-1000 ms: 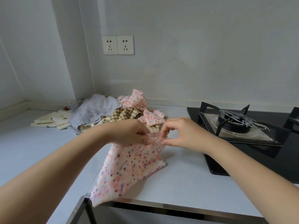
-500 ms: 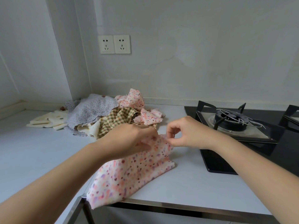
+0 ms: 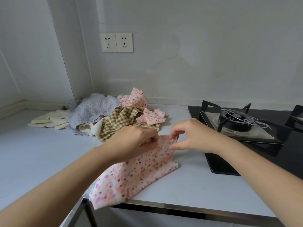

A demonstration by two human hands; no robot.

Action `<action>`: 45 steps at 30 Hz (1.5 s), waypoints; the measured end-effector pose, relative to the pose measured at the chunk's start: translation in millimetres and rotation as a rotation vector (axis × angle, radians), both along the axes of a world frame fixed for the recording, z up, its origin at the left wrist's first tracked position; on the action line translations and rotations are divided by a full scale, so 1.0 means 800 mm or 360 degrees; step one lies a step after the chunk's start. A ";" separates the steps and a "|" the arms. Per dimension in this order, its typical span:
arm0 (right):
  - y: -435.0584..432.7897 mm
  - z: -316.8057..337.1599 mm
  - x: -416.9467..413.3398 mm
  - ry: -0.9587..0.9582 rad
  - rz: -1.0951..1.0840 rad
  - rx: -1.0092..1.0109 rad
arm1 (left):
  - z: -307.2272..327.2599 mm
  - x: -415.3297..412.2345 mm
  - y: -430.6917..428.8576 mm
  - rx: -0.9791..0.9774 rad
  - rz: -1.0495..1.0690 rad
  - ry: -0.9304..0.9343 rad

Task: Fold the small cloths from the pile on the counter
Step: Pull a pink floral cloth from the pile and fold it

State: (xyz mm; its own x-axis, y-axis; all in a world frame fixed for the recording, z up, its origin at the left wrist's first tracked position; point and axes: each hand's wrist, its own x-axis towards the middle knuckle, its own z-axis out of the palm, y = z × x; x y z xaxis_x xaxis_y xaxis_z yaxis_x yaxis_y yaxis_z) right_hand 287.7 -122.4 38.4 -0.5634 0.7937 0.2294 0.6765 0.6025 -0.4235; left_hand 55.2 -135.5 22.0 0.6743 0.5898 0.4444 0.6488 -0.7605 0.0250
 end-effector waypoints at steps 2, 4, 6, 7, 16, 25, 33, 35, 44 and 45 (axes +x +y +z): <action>-0.001 0.000 0.000 -0.0003 0.0014 0.0029 | -0.001 -0.002 0.000 -0.0003 0.0006 -0.0010; -0.002 0.002 0.000 -0.0007 0.0003 0.0034 | 0.000 -0.003 0.000 -0.0014 0.0043 0.0017; -0.003 0.005 0.002 -0.0005 -0.0030 0.0029 | 0.003 -0.006 0.001 -0.0067 0.0090 0.0085; -0.003 0.008 0.005 -0.0001 -0.0049 0.0034 | 0.006 -0.009 0.001 -0.0105 0.0102 0.0109; -0.008 0.036 0.031 0.0048 -0.0244 0.0066 | 0.034 -0.071 -0.009 -0.0332 0.0325 0.0075; -0.019 0.050 0.049 0.0301 -0.0236 -0.0212 | 0.055 -0.107 -0.031 -0.0551 0.0431 -0.0108; -0.017 0.040 0.064 0.0506 -0.0217 -0.0715 | 0.049 -0.121 -0.030 -0.0989 0.0380 -0.0519; -0.016 0.036 0.065 0.0634 -0.0134 -0.0954 | 0.049 -0.120 -0.032 -0.1159 0.0398 -0.0502; 0.040 -0.007 0.029 0.0451 -0.0766 -0.0847 | 0.000 -0.082 0.028 -0.0966 0.1060 -0.0208; 0.044 -0.013 0.024 0.0221 -0.0858 -0.0577 | -0.009 -0.073 0.031 -0.0722 0.1110 -0.0067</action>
State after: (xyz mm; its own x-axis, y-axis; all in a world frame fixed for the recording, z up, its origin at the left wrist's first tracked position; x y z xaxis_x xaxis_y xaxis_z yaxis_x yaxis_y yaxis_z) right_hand 306.6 -87.6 27.9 -0.0504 0.9967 -0.0633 0.7677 -0.0019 -0.6408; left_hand -2.9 -110.3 14.6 0.0762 0.9939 0.0800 0.9590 -0.0950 0.2671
